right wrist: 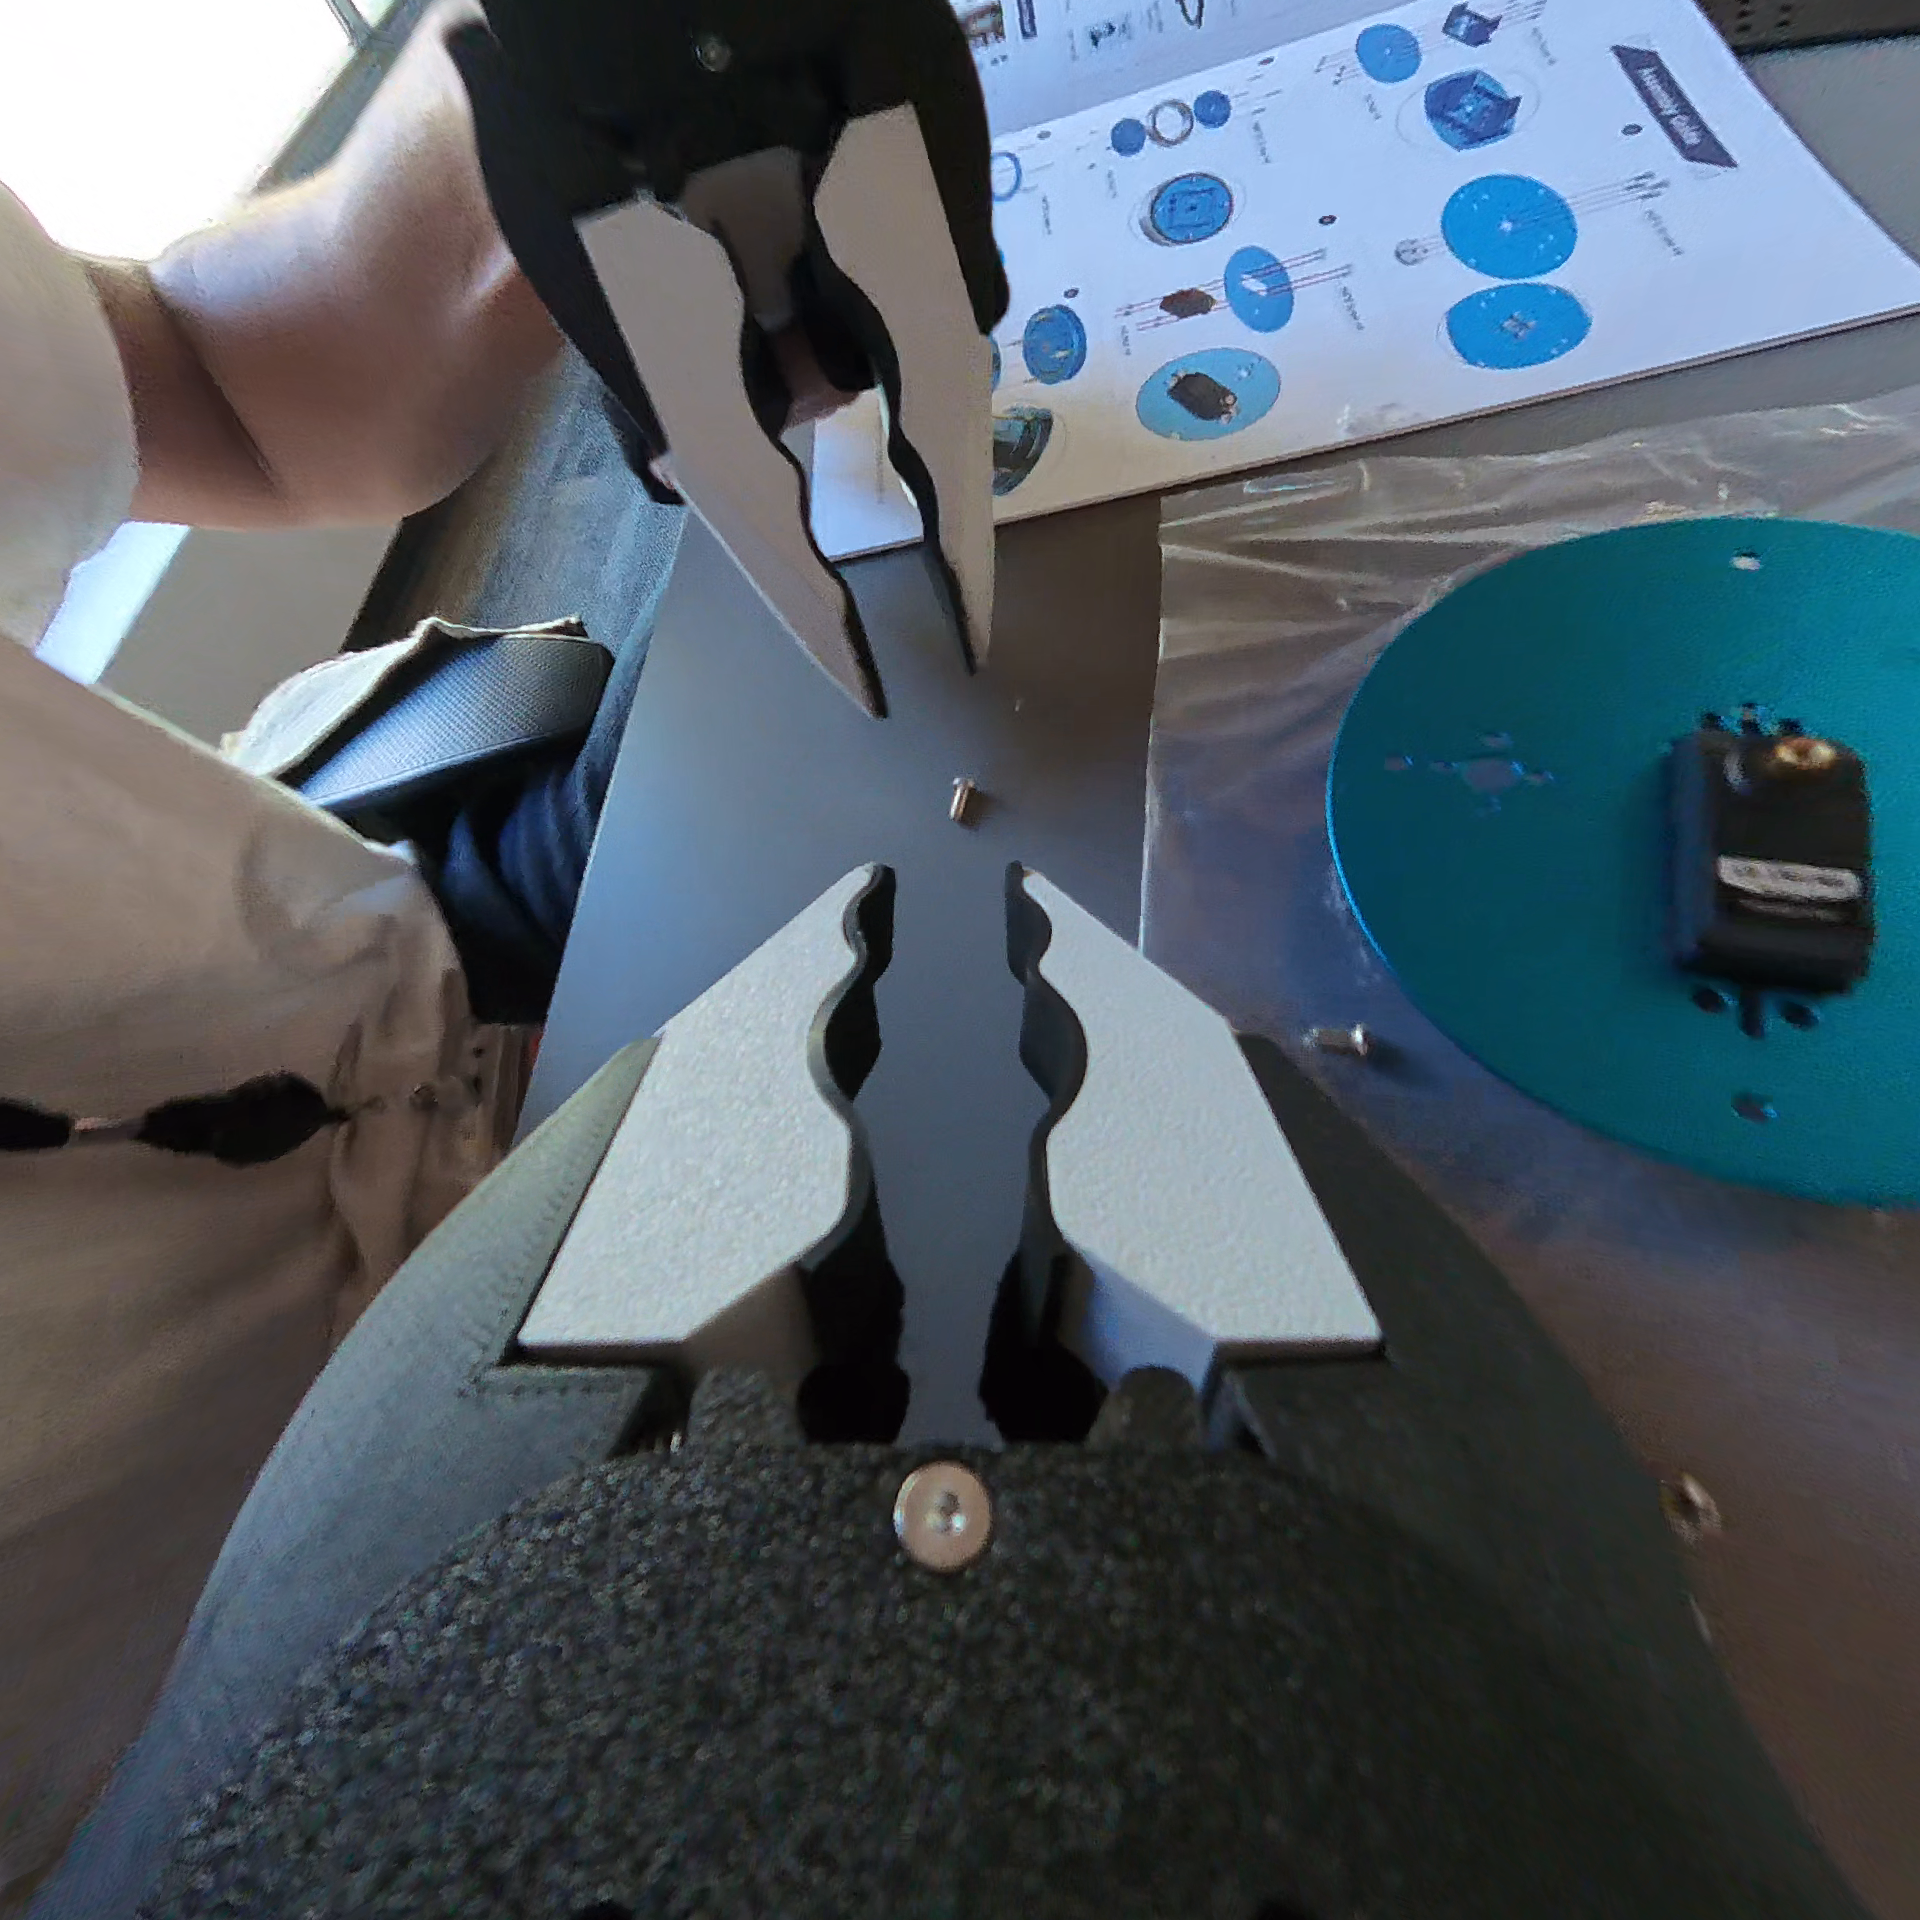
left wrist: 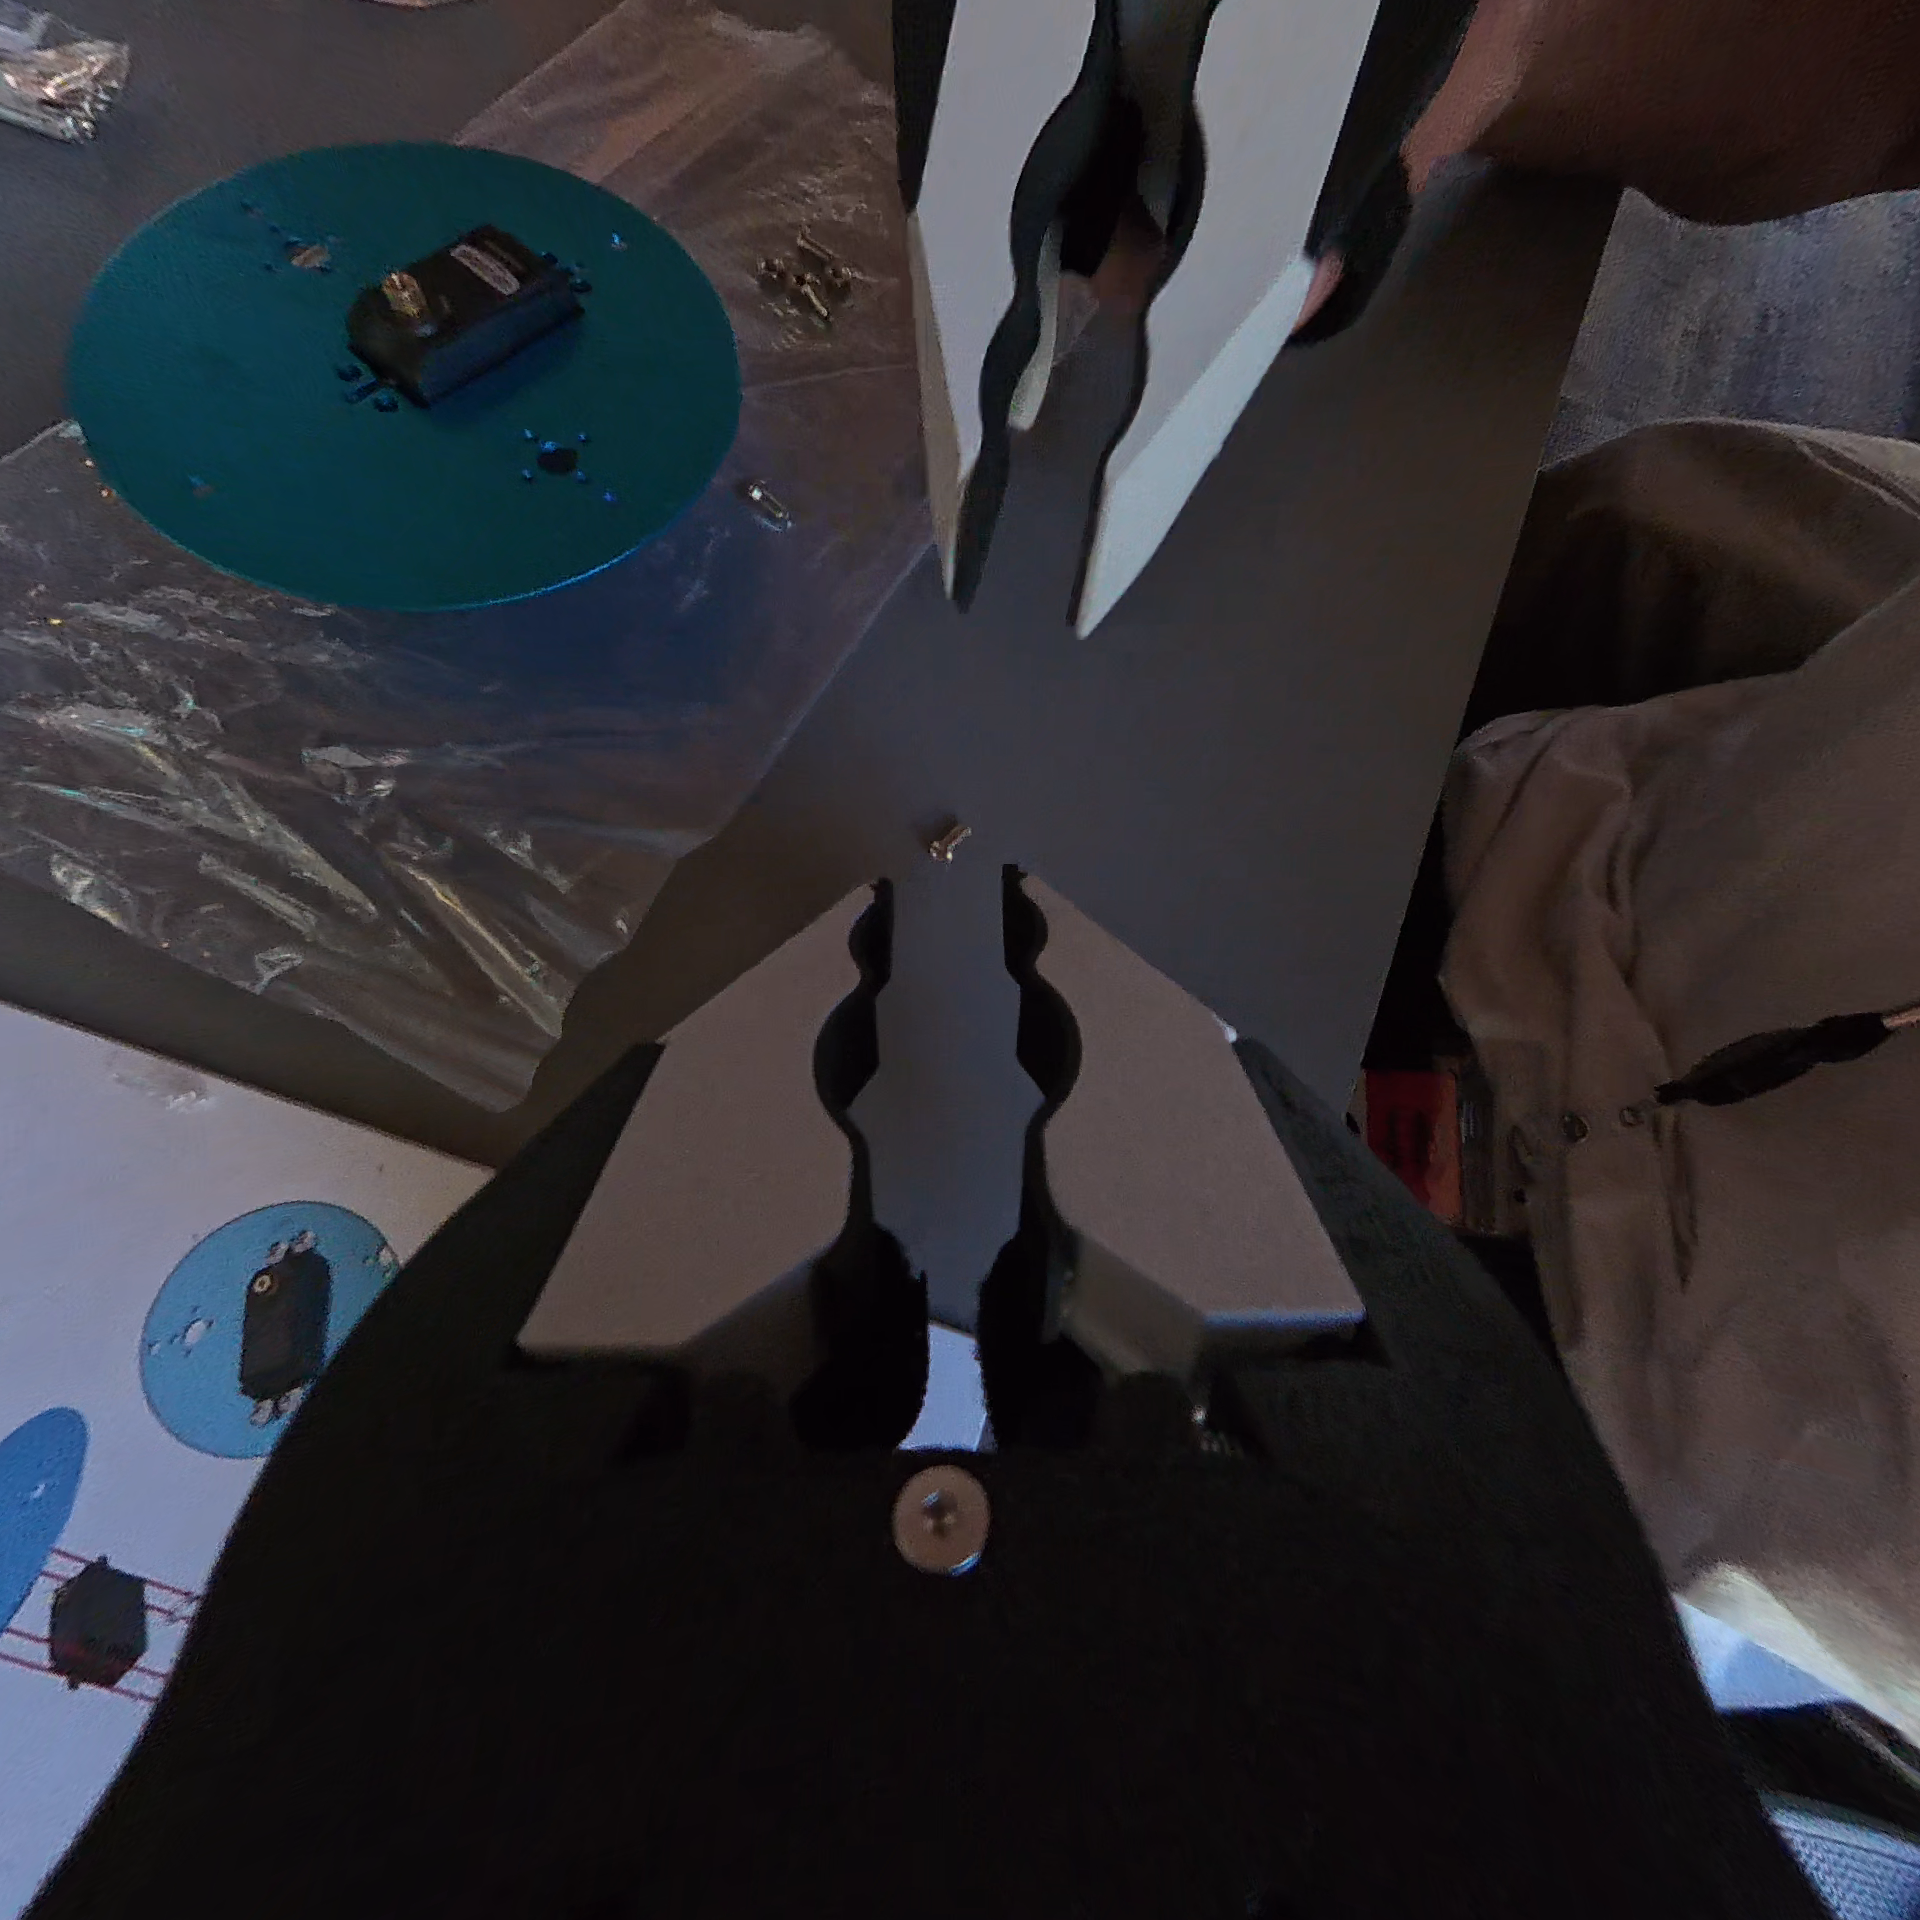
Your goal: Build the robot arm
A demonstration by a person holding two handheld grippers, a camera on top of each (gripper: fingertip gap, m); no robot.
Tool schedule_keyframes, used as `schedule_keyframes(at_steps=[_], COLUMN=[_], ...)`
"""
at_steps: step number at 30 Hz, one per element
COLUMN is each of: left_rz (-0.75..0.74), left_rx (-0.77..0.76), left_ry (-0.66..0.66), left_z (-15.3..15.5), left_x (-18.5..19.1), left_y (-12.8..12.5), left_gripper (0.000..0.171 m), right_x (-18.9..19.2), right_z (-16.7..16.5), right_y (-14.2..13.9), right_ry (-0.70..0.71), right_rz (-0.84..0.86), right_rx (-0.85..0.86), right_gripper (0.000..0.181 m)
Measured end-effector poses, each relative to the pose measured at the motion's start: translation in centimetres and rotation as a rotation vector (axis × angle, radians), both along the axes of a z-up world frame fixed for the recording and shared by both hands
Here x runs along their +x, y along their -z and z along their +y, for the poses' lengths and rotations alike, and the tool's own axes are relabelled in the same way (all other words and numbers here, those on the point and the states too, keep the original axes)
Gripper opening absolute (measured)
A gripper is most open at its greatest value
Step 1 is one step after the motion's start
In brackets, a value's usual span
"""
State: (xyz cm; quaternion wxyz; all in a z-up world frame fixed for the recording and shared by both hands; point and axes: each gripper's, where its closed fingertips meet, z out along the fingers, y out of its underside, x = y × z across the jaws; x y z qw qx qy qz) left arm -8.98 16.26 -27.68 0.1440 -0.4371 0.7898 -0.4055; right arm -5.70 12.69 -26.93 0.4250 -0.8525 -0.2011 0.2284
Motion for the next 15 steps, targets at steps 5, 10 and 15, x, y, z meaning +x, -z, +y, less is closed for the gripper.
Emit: schedule_keyframes(at_steps=[5,10,15], left_rz=[-0.104,-0.181,-0.209], left_rx=[-0.089,-0.166,-0.168], left_ry=[-0.086,-0.142,-0.082], left_z=[1.4,1.3,0.3], left_x=[-0.7,-2.3,-2.5], left_y=[-2.8,-4.0,-4.0], left_gripper=[0.020,0.020,0.020], right_x=[-1.7,-2.4,-2.5], right_z=[2.2,2.7,3.0], right_y=[2.4,2.9,3.0], right_ry=[0.036,0.049,0.051], right_rz=[-0.126,-0.167,-0.247], right_rx=[-0.064,-0.070,-0.050], right_gripper=[0.017,0.017,0.005])
